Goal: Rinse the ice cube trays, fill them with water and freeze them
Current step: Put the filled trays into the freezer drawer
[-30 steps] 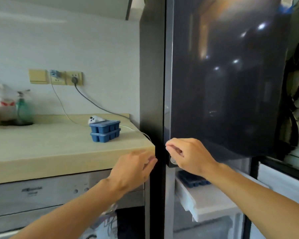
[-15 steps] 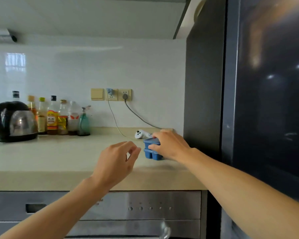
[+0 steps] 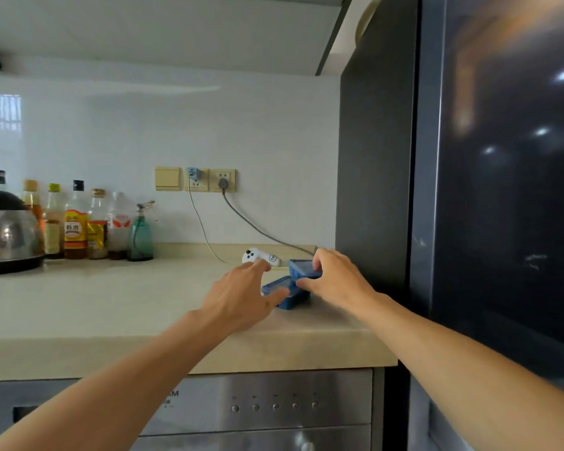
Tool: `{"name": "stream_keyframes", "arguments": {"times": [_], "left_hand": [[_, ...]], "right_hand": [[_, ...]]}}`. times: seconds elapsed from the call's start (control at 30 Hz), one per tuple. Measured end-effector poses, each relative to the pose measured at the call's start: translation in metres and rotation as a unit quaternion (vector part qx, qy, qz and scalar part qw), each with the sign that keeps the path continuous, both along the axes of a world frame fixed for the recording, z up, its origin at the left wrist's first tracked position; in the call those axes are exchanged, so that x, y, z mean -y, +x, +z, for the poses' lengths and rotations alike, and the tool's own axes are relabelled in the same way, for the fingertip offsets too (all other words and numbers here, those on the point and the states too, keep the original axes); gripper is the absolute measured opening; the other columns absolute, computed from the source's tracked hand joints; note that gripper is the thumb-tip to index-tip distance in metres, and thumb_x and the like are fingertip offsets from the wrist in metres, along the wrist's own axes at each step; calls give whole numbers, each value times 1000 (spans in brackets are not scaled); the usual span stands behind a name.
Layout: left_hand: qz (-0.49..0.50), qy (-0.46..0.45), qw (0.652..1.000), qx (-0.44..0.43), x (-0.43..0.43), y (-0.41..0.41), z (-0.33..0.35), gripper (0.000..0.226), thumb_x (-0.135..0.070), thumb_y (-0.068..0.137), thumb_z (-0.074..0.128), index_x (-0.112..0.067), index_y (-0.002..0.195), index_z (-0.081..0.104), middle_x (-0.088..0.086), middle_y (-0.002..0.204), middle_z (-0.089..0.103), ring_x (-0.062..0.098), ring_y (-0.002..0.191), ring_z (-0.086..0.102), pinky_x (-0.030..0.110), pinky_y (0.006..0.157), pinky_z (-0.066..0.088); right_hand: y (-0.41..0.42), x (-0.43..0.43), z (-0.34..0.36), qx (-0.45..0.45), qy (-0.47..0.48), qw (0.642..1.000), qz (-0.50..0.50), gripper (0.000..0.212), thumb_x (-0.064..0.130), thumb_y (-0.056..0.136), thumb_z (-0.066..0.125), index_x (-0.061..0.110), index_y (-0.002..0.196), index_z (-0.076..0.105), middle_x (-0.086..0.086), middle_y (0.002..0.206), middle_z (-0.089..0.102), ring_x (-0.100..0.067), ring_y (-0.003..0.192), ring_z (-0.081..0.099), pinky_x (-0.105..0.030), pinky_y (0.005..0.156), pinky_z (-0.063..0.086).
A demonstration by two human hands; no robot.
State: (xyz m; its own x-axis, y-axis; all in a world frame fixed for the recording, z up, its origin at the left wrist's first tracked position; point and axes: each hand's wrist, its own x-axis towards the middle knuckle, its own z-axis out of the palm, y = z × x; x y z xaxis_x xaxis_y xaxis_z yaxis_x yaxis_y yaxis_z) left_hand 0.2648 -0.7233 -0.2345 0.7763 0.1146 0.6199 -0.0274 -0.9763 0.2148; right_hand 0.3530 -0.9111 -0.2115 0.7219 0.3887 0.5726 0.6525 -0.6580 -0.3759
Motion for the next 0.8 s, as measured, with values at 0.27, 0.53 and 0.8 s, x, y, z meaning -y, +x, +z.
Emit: {"name": "stream_keyframes", "arguments": {"times": [0.27, 0.53, 0.8], "left_hand": [[9, 6, 995, -96, 9, 21, 3, 62, -63, 84, 66, -24, 132, 56, 1, 132, 60, 22, 109, 59, 33, 81, 47], [4, -13, 994, -107, 28, 24, 7, 52, -53, 88, 65, -25, 131, 59, 2, 116, 62, 20, 93, 53, 30, 72, 40], [16, -42, 999, -7, 62, 9, 8, 18, -36, 84, 60, -21, 81, 70, 3, 81, 64, 18, 69, 56, 28, 54, 37]], "right_hand": [[-8, 30, -9, 39, 43, 998, -5, 29, 23, 85, 73, 24, 86, 44, 8, 93, 52, -13, 79, 54, -28, 61, 46], [-41, 87, -12, 83, 63, 994, 16, 31, 26, 85, 75, 30, 90, 45, 12, 98, 53, -6, 84, 57, -16, 56, 43], [-75, 144, -16, 96, 96, 990, 33, 31, 25, 87, 76, 30, 97, 47, 9, 109, 55, -8, 97, 58, -11, 58, 48]]}}
